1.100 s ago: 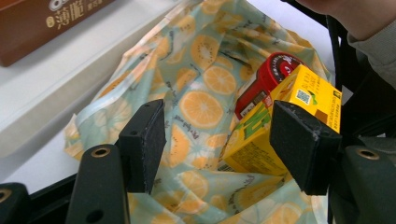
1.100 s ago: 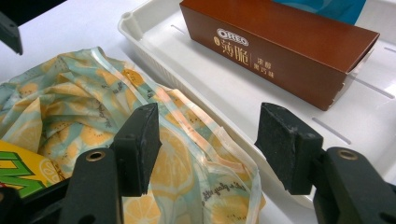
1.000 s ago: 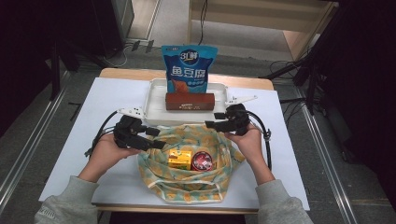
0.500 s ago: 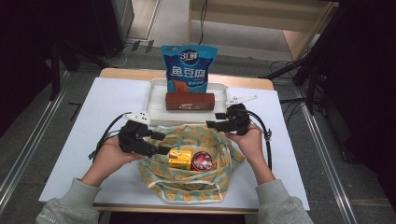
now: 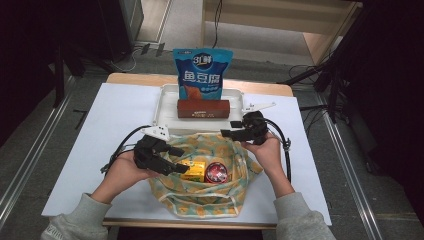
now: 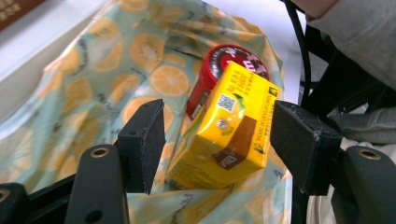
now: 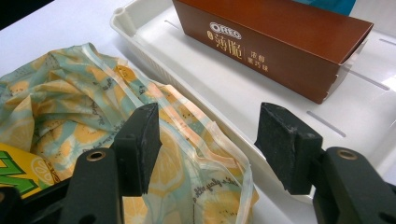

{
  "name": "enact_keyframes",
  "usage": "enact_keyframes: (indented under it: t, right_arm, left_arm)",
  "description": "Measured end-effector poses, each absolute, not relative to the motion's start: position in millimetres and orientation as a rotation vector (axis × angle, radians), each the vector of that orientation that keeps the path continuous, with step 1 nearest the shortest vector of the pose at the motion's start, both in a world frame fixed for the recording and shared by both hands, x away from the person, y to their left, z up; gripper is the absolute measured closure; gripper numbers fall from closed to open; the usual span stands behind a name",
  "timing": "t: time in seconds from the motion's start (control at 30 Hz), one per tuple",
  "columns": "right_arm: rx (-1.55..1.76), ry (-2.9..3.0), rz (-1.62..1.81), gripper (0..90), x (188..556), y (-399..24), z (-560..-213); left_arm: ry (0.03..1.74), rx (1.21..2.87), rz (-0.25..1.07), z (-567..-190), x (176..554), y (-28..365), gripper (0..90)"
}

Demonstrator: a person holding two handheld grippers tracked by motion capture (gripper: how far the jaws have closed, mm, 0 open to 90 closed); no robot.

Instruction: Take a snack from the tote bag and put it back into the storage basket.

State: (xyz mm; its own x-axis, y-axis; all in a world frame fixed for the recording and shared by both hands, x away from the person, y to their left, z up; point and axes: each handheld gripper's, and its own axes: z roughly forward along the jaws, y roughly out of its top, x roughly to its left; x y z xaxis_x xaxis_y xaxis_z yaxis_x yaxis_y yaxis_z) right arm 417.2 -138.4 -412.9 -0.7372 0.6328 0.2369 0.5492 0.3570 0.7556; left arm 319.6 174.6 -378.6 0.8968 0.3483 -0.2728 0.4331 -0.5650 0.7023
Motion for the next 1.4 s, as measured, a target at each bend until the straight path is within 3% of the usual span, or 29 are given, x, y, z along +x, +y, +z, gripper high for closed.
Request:
enact_keyframes:
  t: [0.63,1.07,1.4]
  right_arm:
    - [1.103,2.495,1.350,40.4,416.7,-140.0,-411.2]
    - [1.102,2.488,1.361,40.4,416.7,-141.3,-410.8]
    - [1.104,2.488,1.364,40.4,416.4,-141.2,-410.6]
  left_arm:
    - [0.516,2.283,-0.166,-400.2,319.0,159.0,35.3]
    - [0.553,2.246,-0.136,-402.1,321.9,162.8,46.2]
    - [0.602,2.241,-0.121,-399.1,324.5,164.5,49.3]
